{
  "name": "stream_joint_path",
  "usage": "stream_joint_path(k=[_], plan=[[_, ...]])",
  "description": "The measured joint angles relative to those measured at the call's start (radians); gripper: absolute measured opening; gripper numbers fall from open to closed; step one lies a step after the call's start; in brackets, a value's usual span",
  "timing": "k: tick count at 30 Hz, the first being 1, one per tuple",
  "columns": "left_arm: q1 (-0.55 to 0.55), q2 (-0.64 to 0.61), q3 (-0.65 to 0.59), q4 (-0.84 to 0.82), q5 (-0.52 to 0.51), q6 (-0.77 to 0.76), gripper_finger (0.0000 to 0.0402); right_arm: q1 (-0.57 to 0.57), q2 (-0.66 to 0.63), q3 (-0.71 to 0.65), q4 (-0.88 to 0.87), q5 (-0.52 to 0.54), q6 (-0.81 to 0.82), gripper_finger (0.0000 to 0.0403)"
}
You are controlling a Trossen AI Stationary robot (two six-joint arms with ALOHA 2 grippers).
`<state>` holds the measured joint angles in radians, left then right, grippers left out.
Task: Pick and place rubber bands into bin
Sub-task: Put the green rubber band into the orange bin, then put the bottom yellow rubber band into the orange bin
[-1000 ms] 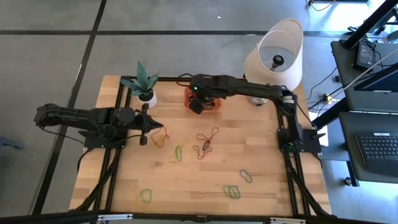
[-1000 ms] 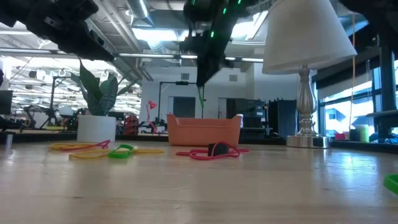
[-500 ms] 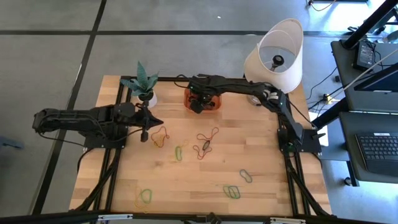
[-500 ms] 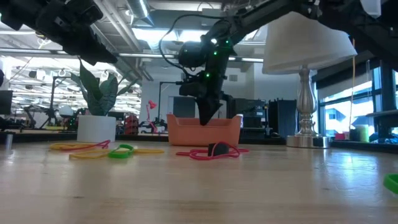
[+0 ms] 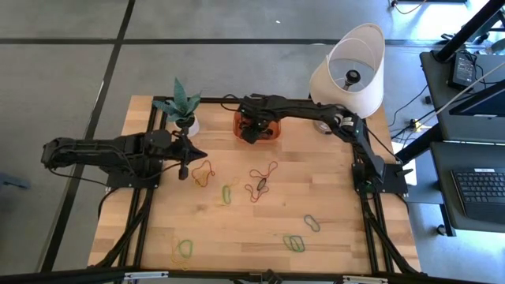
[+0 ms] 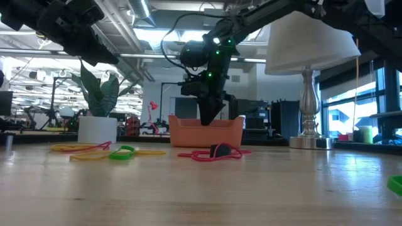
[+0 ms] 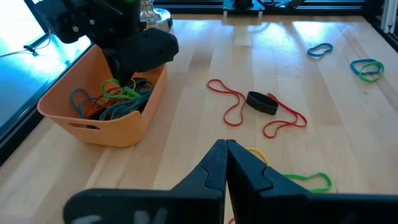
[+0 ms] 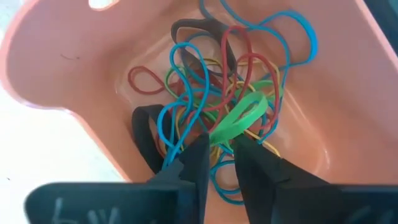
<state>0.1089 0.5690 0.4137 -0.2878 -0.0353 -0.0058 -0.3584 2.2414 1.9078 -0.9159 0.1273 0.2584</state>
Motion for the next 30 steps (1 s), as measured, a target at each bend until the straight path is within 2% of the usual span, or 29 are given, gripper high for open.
stream_joint_path(k=[10,13,16,19,24,30], plan=[[0.0,0.0,0.0,-0.005,0.002,-0.011,0.0002,-0.012,-0.007,0.087,-0.055,0.001,0.01,0.015],[0.0,0.0,0.0,-0.011,0.002,-0.013,0.0002,-0.013,-0.007,0.136,-0.137,0.002,-0.002,0.0172],[0.0,0.0,0.0,-0.022,0.002,-0.024,0.0002,-0.007,-0.018,0.175,-0.221,0.038,-0.001,0.0179],[0.0,0.0,0.0,-0.049,0.004,-0.033,0.0002,0.026,-0.07,0.167,-0.242,0.082,0.004,0.0165],[0.0,0.0,0.0,-0.064,0.004,-0.037,0.0002,0.112,-0.211,0.009,-0.23,0.08,0.048,0.0127],[-0.001,0.0,0.0,-0.067,0.005,-0.014,0.0002,0.251,-0.488,-0.335,-0.063,0.085,0.251,0.0087]])
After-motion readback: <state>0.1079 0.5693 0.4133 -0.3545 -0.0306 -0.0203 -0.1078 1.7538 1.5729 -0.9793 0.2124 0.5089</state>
